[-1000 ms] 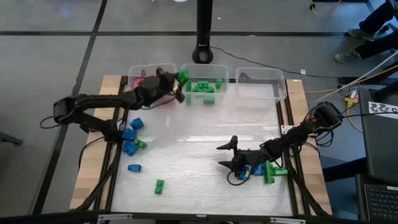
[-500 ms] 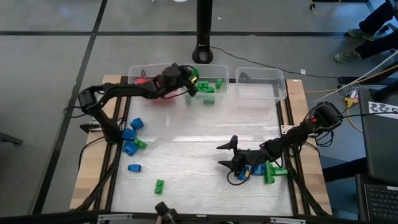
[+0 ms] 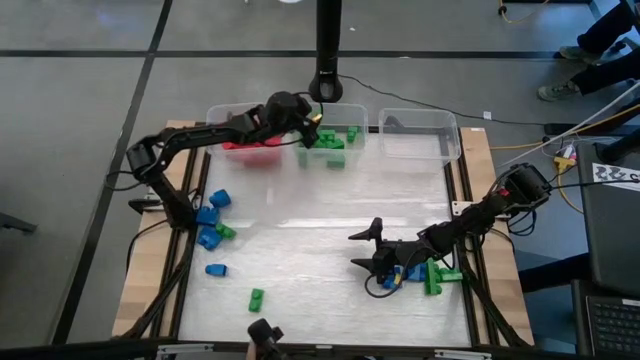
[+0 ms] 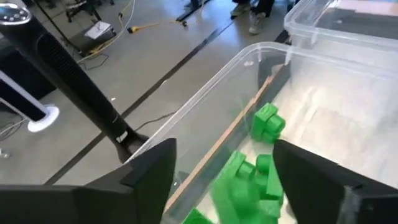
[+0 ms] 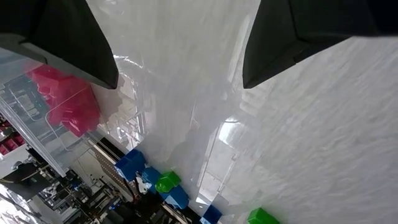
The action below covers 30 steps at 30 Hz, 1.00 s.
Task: Sort blocks
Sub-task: Put the green game piece into the middle transparent bin
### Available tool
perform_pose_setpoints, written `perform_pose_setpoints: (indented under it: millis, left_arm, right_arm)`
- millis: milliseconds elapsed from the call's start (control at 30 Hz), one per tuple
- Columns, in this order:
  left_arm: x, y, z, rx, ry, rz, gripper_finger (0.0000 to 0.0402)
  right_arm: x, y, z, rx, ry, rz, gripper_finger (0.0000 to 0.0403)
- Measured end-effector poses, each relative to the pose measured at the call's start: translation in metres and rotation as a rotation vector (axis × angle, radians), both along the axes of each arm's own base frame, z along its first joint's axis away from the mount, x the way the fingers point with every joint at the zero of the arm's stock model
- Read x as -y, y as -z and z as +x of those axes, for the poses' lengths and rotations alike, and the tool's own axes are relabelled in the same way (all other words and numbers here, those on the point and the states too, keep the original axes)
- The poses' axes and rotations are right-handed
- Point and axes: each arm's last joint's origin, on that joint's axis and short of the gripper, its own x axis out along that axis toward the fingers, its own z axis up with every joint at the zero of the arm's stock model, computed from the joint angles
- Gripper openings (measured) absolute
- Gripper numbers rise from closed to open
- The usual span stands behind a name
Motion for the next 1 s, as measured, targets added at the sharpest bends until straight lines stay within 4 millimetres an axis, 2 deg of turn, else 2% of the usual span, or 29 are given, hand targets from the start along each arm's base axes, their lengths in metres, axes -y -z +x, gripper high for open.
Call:
perform_pose_setpoints:
  millis: [100, 200, 367, 500, 633, 767, 867, 1000]
  left_arm:
    - [0.004, -0.01, -0.001, -0.027, 0.004, -0.018, 0.0283]
    - [0.018, -0.027, -0.002, -0.061, 0.035, -0.042, 0.0291]
    - [0.062, -0.055, -0.018, -0.112, 0.117, -0.088, 0.0292]
    - [0.109, -0.063, -0.034, -0.202, 0.199, -0.177, 0.0292]
    - [0.157, -0.056, -0.054, -0.338, 0.229, -0.327, 0.0292]
    - [0.201, -0.042, -0.067, -0.436, 0.205, -0.447, 0.0292]
    - [0.228, -0.027, -0.076, -0.501, 0.203, -0.49, 0.0292]
    - [0.252, -0.005, -0.089, -0.582, 0.188, -0.51, 0.0292]
  right_arm:
    - [0.0, 0.0, 0.0, 0.0, 0.0, 0.0, 0.0344]
    - [0.0, 0.0, 0.0, 0.0, 0.0, 0.0, 0.0344]
    - [0.0, 0.001, 0.0, -0.006, 0.0, -0.002, 0.0344]
    - [0.0, 0.001, 0.0, -0.005, 0.0, -0.001, 0.0344]
    - [0.0, 0.001, 0.0, -0.007, 0.0, -0.002, 0.0344]
    - [0.0, 0.001, -0.001, -0.012, 0.0, -0.005, 0.0344]
    - [0.0, 0.001, -0.001, -0.014, 0.0, -0.006, 0.0344]
    - [0.0, 0.001, -0.001, -0.013, 0.0, -0.006, 0.0344]
